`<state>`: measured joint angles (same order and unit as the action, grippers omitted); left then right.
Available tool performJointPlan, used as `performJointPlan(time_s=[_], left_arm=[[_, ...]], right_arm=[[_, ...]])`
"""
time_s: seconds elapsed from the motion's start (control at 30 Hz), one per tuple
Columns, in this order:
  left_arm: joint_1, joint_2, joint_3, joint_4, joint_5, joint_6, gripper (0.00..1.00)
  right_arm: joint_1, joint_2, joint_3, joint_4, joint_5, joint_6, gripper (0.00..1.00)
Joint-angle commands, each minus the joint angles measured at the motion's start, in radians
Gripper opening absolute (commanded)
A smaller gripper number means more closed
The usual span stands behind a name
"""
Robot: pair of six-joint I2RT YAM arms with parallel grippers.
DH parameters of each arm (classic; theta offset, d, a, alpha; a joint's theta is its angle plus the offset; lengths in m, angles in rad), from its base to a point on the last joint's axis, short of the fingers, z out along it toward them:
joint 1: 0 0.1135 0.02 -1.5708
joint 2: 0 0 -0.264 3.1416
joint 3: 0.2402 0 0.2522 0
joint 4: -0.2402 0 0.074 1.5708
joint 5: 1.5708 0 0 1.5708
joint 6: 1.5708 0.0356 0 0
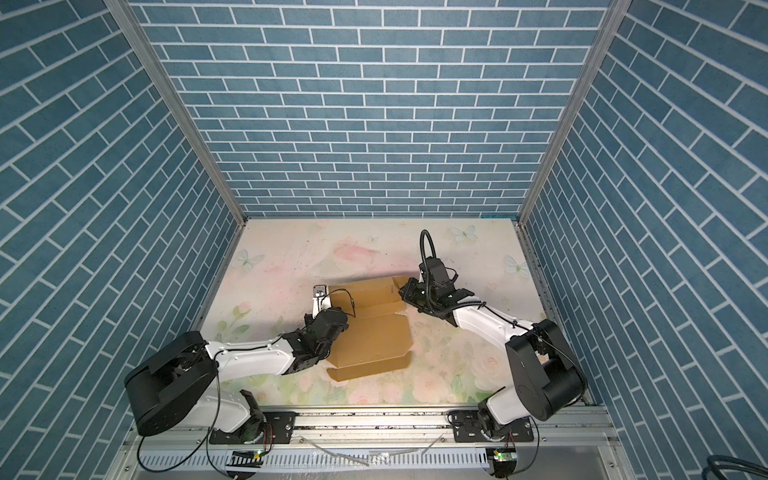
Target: Fold the paper box
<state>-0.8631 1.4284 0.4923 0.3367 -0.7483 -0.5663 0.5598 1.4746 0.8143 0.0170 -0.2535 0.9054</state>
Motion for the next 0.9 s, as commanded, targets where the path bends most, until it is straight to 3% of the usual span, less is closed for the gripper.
performJointPlan(time_s=[0.0, 0.3, 0.87], left_arm=[[0.004, -0.015, 0.009, -0.035, -0.022, -0.013, 0.04], [0.004, -0.017, 0.023, -0.067, -0.016, -0.029, 0.04], [0.004, -0.03, 0.051, -0.168, -0.037, -0.122, 0.04]], right_arm=[[-0.008, -0.002, -0.044, 0.012, -0.001, -0.051, 0.24], [-0.009, 0.064, -0.079, 0.1, -0.034, -0.095, 0.42], [0.008, 0.138, -0.122, 0.184, -0.028, -0.098, 0.47]])
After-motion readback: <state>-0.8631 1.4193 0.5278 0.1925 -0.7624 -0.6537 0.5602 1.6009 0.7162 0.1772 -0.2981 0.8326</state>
